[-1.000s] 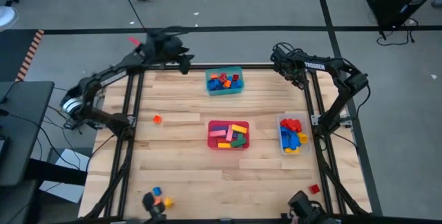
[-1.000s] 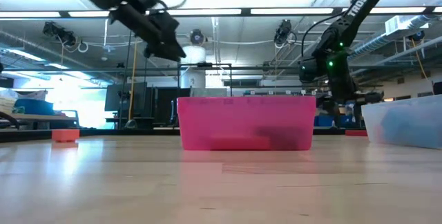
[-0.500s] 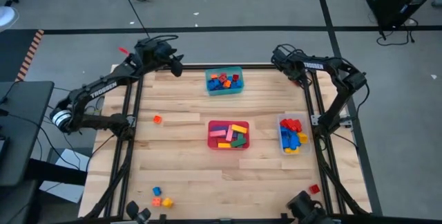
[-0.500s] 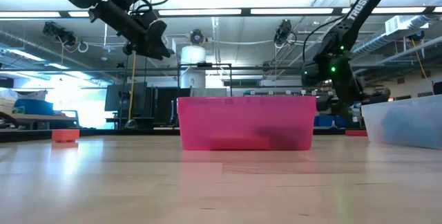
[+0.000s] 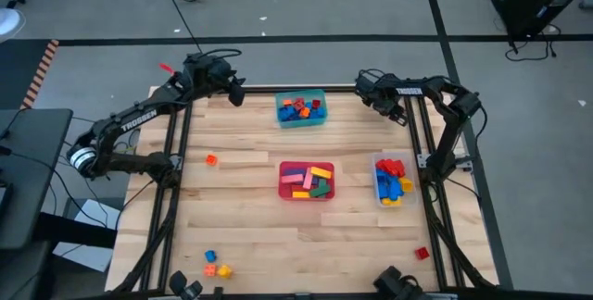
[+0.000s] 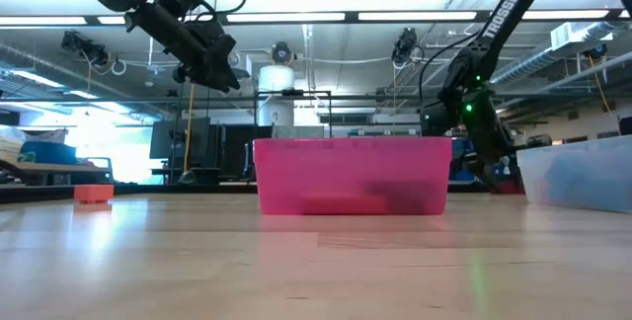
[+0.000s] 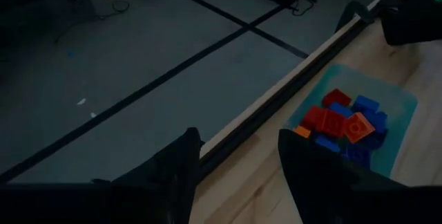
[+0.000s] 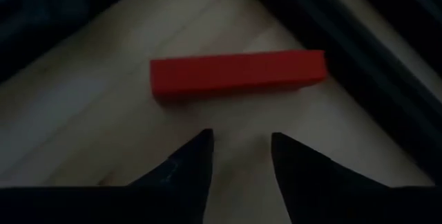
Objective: Sort blocks by size
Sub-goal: Put the red block into red bin, then put the red game 4 stud piece into the blue bin
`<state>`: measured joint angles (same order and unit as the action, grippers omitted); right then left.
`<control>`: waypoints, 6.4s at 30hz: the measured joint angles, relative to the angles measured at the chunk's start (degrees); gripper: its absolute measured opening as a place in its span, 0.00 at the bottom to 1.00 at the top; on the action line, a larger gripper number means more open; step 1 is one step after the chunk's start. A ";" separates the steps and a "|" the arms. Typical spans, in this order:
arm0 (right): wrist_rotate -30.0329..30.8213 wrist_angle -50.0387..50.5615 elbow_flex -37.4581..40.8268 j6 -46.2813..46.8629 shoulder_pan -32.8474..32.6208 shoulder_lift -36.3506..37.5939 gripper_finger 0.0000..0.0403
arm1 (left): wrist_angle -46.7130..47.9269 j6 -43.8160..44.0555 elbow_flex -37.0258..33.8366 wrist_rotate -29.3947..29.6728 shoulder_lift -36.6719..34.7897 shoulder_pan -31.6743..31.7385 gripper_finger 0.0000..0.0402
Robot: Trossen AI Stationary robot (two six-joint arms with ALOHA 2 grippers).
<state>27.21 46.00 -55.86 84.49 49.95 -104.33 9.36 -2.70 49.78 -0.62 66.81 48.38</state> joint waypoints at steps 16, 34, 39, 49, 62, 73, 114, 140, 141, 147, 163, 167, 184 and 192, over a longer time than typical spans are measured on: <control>-25.10 -1.93 -8.86 -37.10 -0.69 12.46 0.39 | -6.75 -0.04 0.00 0.01 0.00 0.00 0.51; -18.40 39.69 -43.50 -67.98 7.69 -6.03 0.41 | -7.38 0.20 0.00 0.01 0.01 0.00 0.51; -16.29 43.42 -43.07 -74.07 9.01 -12.44 0.50 | -6.71 0.33 0.00 0.00 0.02 0.00 0.51; -7.24 42.99 -43.08 -85.56 9.27 -22.21 0.73 | -6.77 6.28 0.02 0.00 0.02 -0.11 0.51; -7.64 43.91 -40.84 -88.55 13.14 -29.37 0.65 | -6.80 10.66 0.02 0.00 0.02 -0.11 0.51; -9.71 39.66 -34.21 -89.39 13.33 -29.12 0.31 | -6.97 10.69 0.02 0.00 0.04 -0.11 0.51; -19.72 -2.61 -21.03 -59.44 -37.26 16.73 0.18 | 1.15 6.20 0.09 9.00 -12.92 -16.95 0.50; -26.15 8.26 -31.41 -61.77 -54.88 -11.86 0.18 | 20.73 13.84 0.04 9.06 -18.91 -30.60 0.50; -26.67 8.19 -31.41 -61.78 -55.01 -12.24 0.18 | 20.87 13.39 0.04 8.16 -18.91 -30.93 0.50; -27.75 8.29 -31.43 -60.82 -55.40 -13.65 0.21 | 19.68 11.96 -0.74 0.96 -19.19 -36.94 0.50; -28.84 10.60 -31.43 -60.10 -55.49 -10.21 0.40 | 4.16 19.72 -18.72 6.85 -23.48 -51.17 0.50; -28.77 11.48 -31.43 -57.80 -55.87 -6.76 0.40 | 3.72 19.63 -20.37 6.88 -23.32 -51.17 0.50; -16.73 20.59 -31.43 -46.14 -61.18 14.74 0.38 | 2.95 19.50 -21.07 6.86 -23.32 -51.15 0.50; -10.60 26.97 -31.43 -35.35 -67.61 19.92 0.36 | -0.03 19.49 -21.03 6.86 -23.32 -51.14 0.50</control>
<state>16.61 72.97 -87.29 49.13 -17.67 -84.41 9.33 16.79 28.75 6.24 43.48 -2.76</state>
